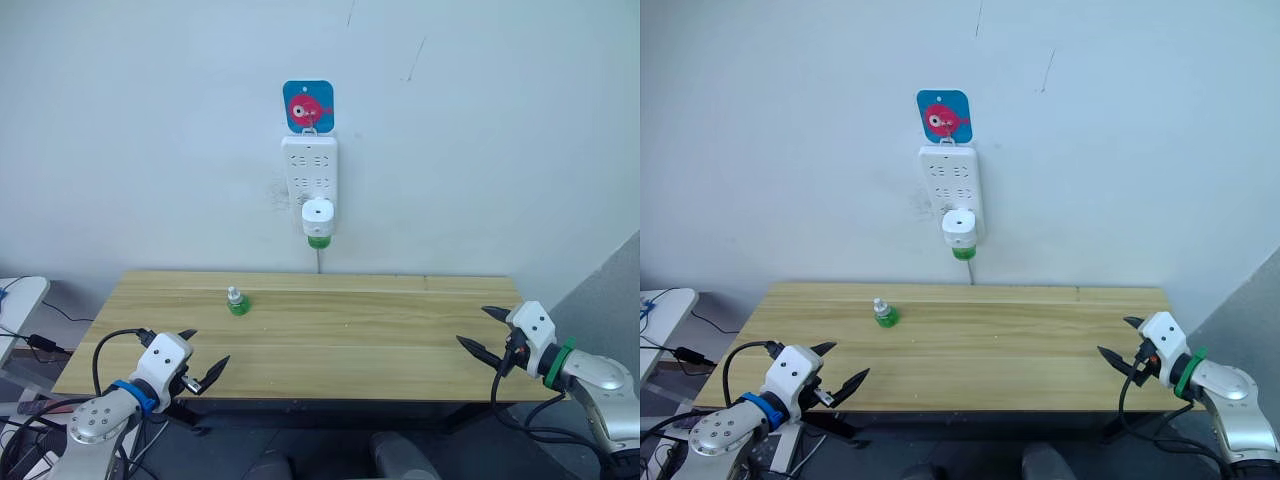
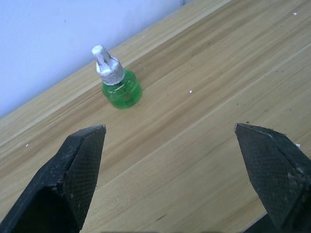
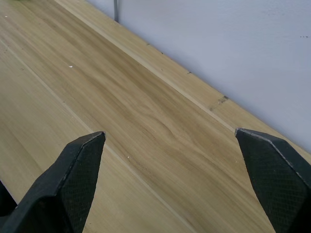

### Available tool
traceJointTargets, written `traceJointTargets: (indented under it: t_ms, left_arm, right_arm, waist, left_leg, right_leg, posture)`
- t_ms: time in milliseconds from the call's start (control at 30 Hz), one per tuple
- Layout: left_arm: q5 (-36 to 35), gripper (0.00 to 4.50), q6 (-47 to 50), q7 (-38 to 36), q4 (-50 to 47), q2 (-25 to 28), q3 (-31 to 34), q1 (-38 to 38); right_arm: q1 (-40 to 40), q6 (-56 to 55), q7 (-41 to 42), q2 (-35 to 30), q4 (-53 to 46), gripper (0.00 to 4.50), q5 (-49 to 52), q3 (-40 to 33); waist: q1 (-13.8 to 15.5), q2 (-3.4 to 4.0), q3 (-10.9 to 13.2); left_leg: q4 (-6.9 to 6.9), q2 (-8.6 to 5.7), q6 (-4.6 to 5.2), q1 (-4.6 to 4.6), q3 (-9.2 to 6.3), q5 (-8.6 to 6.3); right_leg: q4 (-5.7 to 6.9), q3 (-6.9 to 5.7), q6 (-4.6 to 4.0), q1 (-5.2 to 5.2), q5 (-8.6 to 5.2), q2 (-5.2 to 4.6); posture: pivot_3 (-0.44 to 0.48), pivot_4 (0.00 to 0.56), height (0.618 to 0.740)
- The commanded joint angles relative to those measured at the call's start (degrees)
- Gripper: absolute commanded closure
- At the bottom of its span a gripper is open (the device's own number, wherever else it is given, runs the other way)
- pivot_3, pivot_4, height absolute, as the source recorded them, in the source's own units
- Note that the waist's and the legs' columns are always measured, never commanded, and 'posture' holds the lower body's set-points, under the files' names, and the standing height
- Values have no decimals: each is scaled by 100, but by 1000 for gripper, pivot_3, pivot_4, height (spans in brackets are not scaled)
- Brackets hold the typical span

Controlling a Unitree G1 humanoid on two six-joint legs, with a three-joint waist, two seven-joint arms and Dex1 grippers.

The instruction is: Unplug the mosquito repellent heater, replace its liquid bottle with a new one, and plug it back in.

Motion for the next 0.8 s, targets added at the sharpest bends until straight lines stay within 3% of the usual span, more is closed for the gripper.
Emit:
traceJointTargets:
  t_ms: [33,800]
  left_arm:
    - [-53,0,-3,26,-138,51,74,17]
    - [-125,0,246,-37,-209,76,92,31]
  right_arm:
    - [-6,-1,2,-63,-224,37,40,-88]
    - [76,-76,19,-72,-187,37,43,-108]
  waist:
    - [0,0,0]
    - [2,0,0]
  left_leg:
    - [0,0,0,0,0,0]
    - [1,0,0,1,0,0]
  right_leg:
    - [0,0,0,0,0,0]
    - [0,1,0,0,0,0]
  posture:
    - [-48,53,740]
    - [-54,58,740]
